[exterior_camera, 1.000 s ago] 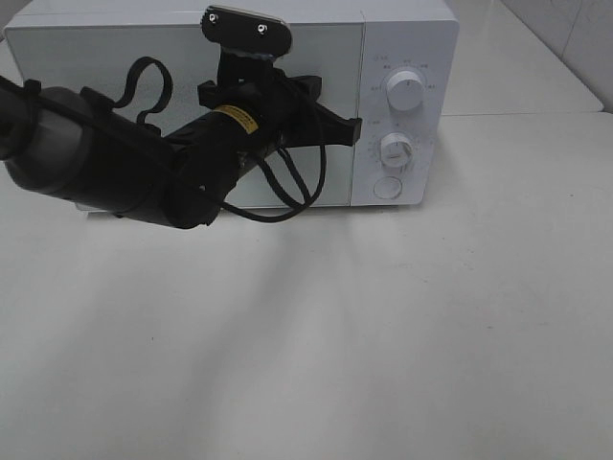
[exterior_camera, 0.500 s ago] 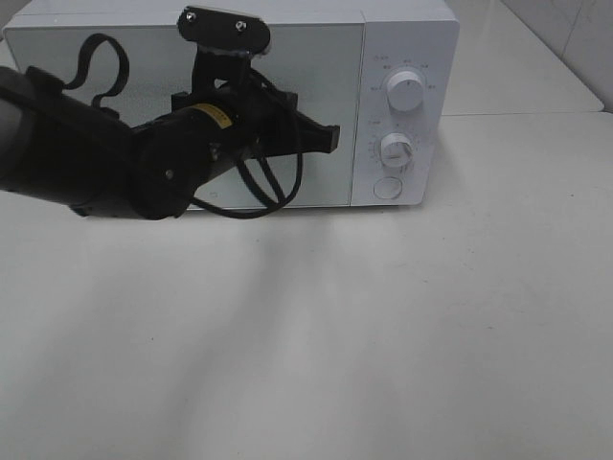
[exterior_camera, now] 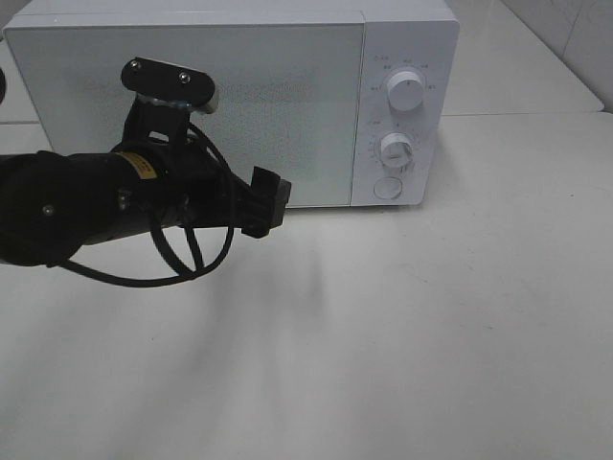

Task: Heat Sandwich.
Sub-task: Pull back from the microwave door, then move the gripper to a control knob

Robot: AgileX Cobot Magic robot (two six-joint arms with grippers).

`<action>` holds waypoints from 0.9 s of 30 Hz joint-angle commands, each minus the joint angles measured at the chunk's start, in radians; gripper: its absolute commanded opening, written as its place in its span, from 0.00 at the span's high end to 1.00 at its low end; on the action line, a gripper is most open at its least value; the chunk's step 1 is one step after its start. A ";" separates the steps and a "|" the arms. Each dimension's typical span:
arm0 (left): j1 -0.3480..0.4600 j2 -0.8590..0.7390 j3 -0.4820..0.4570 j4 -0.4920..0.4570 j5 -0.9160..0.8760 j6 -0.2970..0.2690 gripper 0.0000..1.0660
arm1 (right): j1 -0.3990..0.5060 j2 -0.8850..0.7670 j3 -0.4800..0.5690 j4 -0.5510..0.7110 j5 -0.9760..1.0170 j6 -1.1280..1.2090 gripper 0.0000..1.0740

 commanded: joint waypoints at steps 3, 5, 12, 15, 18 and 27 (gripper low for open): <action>-0.005 -0.063 0.042 0.003 0.101 0.066 0.04 | -0.009 -0.026 0.002 0.001 -0.011 0.003 0.29; -0.005 -0.090 0.047 0.003 0.145 0.067 0.04 | -0.009 -0.026 0.002 0.001 -0.011 0.003 0.29; 0.077 -0.172 0.047 0.043 0.346 0.067 0.04 | -0.009 -0.026 0.002 0.001 -0.011 0.003 0.29; 0.145 -0.208 0.047 0.047 0.485 0.064 0.05 | -0.009 -0.026 0.002 0.001 -0.011 0.003 0.29; 0.218 -0.245 0.047 0.047 0.622 0.063 0.05 | -0.009 -0.026 0.002 0.001 -0.011 0.003 0.29; 0.452 -0.383 0.047 0.060 0.926 0.062 0.05 | -0.009 -0.026 0.002 0.001 -0.011 0.003 0.29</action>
